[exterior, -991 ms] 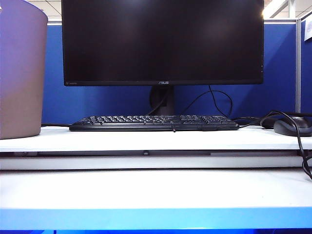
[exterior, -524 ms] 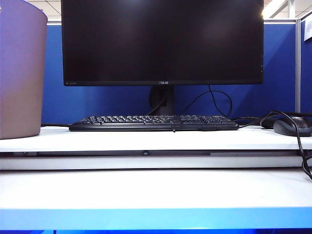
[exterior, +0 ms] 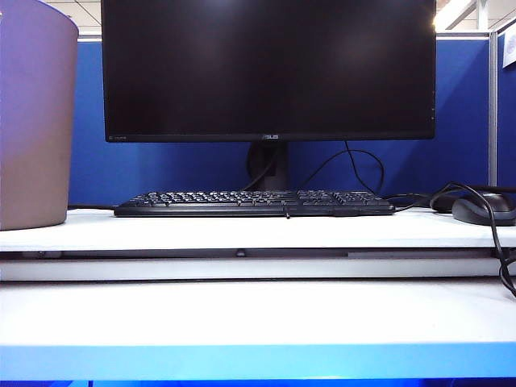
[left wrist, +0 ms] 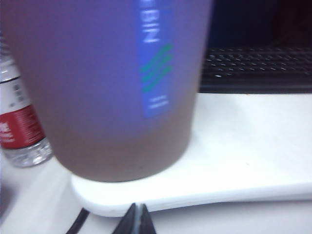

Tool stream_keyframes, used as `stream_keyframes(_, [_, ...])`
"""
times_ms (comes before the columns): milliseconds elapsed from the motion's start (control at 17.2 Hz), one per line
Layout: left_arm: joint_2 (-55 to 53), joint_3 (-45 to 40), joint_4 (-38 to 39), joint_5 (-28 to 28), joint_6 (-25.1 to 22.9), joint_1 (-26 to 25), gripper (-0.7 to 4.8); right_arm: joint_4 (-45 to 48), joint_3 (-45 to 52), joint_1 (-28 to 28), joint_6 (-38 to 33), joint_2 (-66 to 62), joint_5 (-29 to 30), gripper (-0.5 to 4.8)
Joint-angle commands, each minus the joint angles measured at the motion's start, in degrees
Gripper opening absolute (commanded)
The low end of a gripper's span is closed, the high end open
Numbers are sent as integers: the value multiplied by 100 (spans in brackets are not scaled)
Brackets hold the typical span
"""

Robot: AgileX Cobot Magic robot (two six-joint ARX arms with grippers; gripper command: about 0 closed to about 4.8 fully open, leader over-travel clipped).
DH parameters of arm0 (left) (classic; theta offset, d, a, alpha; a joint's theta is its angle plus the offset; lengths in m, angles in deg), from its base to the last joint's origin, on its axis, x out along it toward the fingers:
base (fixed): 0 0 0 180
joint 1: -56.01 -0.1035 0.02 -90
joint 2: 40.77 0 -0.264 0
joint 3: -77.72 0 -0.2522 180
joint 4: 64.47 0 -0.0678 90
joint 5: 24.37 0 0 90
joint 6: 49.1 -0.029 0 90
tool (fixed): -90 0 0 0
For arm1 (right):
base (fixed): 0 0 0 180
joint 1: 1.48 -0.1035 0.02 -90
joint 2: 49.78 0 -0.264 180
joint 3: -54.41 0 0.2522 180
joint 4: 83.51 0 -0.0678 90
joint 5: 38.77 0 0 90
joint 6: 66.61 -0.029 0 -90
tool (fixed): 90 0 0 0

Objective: Pick up all paper balls from the table and place them in the pink trash can.

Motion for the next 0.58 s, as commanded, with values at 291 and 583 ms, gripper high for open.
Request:
stream_keyframes(291, [13,2,-280,-33,61,-2,-5,76,11,-2,15,9,-2,-5])
stream_keyframes(583, [13,2,-391,-33,57,-2,-5,76,11,-2,15,9,-2,-5])
